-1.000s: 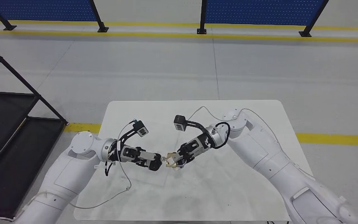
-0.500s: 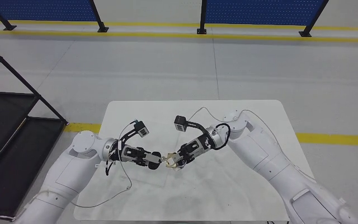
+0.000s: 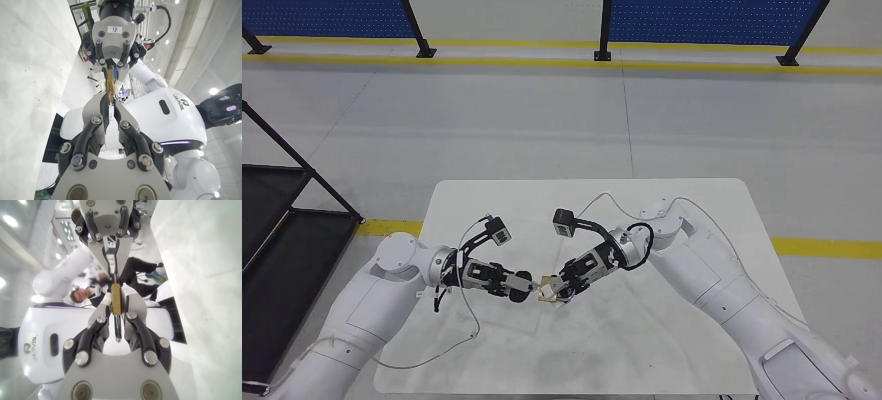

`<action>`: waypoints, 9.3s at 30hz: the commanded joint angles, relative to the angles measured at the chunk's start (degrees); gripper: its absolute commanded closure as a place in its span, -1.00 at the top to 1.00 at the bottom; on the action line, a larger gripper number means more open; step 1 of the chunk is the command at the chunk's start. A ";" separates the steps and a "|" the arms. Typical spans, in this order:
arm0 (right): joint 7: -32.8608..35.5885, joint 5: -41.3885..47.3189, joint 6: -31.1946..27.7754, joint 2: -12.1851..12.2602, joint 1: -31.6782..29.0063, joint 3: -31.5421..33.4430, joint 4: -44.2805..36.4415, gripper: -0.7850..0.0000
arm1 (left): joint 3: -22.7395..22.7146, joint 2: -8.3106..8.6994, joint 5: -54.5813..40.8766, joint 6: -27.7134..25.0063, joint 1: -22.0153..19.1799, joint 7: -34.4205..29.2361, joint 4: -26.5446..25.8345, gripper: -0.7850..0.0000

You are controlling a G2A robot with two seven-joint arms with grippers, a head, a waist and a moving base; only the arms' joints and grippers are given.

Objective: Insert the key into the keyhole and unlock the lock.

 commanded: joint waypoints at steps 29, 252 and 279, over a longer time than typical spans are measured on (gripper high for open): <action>-0.39 -1.05 1.20 -0.46 -0.48 0.92 -0.19 -1.00 | 0.31 -0.35 3.58 -4.12 -0.19 0.22 -0.68 -1.00; -0.29 -1.70 1.82 -0.63 -2.43 3.86 0.26 -1.00 | -14.52 2.57 88.37 -41.38 28.20 79.26 -28.03 -1.00; -0.29 -1.70 1.82 -0.63 -2.43 3.86 0.26 -1.00 | -22.33 2.28 93.07 -38.36 35.59 85.62 -29.70 1.00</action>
